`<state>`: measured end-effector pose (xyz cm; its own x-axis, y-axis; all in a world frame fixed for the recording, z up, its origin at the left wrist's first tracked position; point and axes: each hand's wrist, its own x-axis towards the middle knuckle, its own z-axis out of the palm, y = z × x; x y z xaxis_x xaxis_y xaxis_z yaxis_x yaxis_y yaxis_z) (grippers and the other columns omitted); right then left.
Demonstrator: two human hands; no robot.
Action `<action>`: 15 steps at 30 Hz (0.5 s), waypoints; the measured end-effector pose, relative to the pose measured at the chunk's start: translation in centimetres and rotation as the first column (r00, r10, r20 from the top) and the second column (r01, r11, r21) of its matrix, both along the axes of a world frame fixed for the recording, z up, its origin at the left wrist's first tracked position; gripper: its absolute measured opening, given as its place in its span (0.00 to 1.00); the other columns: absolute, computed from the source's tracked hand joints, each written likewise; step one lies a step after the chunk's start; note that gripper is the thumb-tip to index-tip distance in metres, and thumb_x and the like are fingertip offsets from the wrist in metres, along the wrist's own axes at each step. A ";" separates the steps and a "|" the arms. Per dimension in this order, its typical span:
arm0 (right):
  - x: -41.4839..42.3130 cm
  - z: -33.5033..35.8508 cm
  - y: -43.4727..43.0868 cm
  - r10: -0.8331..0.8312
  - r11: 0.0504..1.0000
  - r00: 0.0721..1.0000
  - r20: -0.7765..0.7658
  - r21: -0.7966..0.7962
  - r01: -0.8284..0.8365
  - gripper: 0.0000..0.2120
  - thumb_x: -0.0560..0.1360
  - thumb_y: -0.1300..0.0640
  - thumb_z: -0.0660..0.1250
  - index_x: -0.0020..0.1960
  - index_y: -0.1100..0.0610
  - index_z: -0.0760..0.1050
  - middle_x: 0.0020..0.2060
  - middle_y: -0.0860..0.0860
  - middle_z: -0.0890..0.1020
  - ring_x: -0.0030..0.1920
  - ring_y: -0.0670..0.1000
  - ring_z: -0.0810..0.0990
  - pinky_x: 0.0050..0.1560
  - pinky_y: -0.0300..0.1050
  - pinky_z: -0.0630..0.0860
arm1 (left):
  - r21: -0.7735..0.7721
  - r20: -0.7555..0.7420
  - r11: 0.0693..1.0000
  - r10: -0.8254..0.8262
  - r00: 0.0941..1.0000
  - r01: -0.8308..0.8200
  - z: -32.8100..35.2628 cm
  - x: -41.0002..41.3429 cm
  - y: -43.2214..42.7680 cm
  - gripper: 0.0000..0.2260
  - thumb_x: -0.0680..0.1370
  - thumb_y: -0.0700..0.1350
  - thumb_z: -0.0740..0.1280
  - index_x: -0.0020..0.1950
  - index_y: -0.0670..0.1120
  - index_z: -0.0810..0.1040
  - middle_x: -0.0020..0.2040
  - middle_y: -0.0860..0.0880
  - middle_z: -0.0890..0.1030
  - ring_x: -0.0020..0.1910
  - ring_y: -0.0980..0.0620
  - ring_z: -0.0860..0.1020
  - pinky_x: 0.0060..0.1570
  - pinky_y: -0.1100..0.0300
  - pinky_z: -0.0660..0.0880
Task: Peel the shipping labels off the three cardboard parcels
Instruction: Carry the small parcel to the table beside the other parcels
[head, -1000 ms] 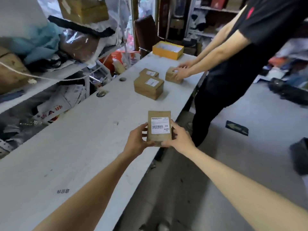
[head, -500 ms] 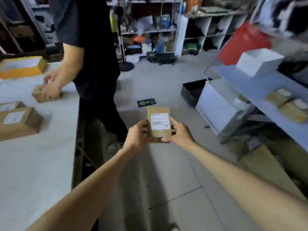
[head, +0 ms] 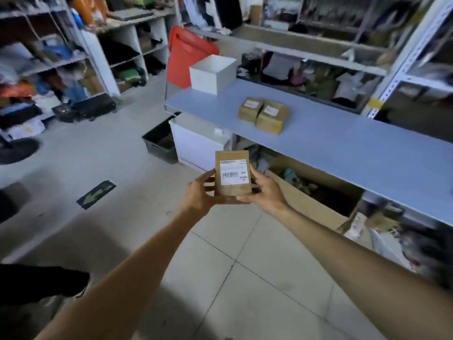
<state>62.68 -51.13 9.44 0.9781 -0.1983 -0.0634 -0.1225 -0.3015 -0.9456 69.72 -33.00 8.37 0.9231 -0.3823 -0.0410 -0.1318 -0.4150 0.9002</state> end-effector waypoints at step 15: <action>8.7 -0.9 -12.6 -0.410 0.912 0.911 -0.032 0.004 0.410 0.34 0.70 0.71 0.72 0.72 0.53 0.67 0.58 0.52 0.81 0.54 0.49 0.78 0.45 0.32 0.77 | -0.032 -0.041 0.917 -0.399 0.916 0.398 -1.0 14.8 -17.2 0.37 0.60 0.44 0.82 0.66 0.57 0.74 0.52 0.58 0.81 0.49 0.56 0.81 0.52 0.59 0.78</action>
